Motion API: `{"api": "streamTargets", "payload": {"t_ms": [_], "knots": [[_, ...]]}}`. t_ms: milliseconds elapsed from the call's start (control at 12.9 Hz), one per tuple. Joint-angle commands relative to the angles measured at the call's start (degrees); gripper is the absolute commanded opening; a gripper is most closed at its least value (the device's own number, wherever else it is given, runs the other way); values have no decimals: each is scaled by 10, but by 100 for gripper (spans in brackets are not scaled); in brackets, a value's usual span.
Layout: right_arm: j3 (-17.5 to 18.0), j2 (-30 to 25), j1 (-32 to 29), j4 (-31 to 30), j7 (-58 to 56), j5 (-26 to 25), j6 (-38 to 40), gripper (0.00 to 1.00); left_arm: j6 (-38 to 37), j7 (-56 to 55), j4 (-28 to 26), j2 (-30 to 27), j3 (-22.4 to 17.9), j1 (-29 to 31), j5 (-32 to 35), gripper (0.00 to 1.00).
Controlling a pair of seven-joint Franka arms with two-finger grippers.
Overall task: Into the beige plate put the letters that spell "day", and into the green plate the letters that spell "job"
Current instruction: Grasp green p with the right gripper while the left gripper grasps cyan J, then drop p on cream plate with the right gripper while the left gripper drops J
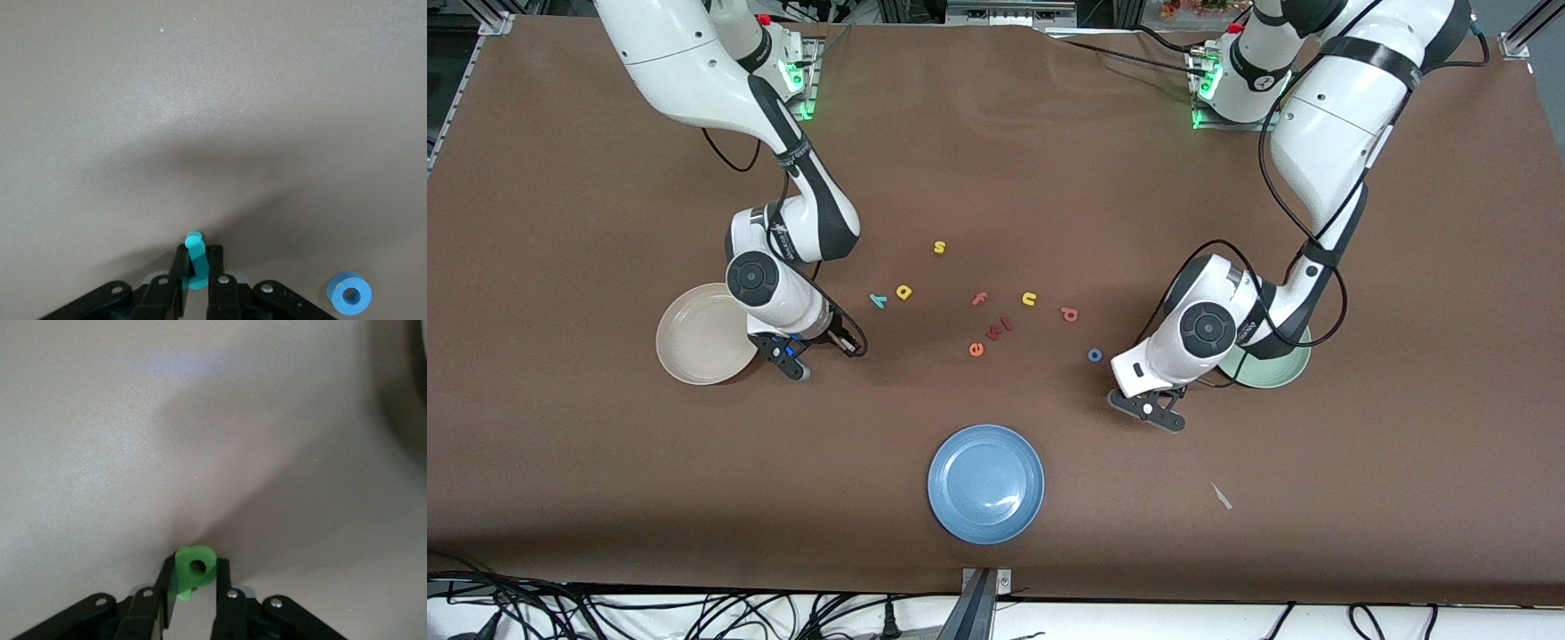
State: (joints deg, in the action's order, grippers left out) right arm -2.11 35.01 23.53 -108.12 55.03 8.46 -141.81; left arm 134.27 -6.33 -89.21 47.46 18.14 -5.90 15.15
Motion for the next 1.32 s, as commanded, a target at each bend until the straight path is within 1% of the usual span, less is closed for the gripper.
{"api": "streamTargets", "payload": {"t_ms": [0, 155, 233, 311, 388, 466, 543, 621, 699, 854, 932, 1009, 1087, 1242], "knots": [[2, 8, -2, -3, -9, -6, -13, 9, 8, 6, 4, 4, 3, 1, 16, 0], [2, 8, 0, 8, -13, -8, -10, 4, -6, 6, 0, -18, 6, 8, 15, 0], [2, 7, 2, 24, -24, -9, 7, 3, -34, 6, 0, -31, 7, 10, 10, 0], [1, 4, 2, 46, -28, -10, 47, 2, -67, 4, 0, -49, 8, 10, 6, 0], [0, 2, -2, 64, -45, -21, 84, 2, -105, 6, -2, -67, 7, 12, 6, 0], [-8, -5, -4, 68, -80, -27, 108, 2, -151, 8, -2, -85, 7, 19, 5, 0], [-24, -16, -4, 65, -133, -27, 127, 0, -203, 18, -3, -96, 8, 30, 6, 0], [-39, -29, -4, 61, -192, -27, 154, 0, -231, 42, -12, -106, 11, 43, 5, 0], [-60, -44, -4, 55, -250, -27, 168, 0, -239, 64, -37, -123, 15, 55, 5, 0], [-103, -77, -4, 23, -388, -27, 190, 0, -238, 103, -94, -155, 16, 91, 8, 0], [-130, -86, -4, 10, -453, -27, 202, 0, -234, 117, -114, -162, 16, 99, 11, 0], [-148, -88, -4, 0, -501, -23, 201, 0, -227, 117, -130, -165, 16, 105, 14, 0], [-161, -89, -5, -8, -534, -24, 198, 0, -209, 117, -147, -169, 16, 109, 16, 0], [-180, -86, -5, -22, -599, -24, 180, 0, -136, 126, -218, -188, 16, 147, 16, 0]]}}
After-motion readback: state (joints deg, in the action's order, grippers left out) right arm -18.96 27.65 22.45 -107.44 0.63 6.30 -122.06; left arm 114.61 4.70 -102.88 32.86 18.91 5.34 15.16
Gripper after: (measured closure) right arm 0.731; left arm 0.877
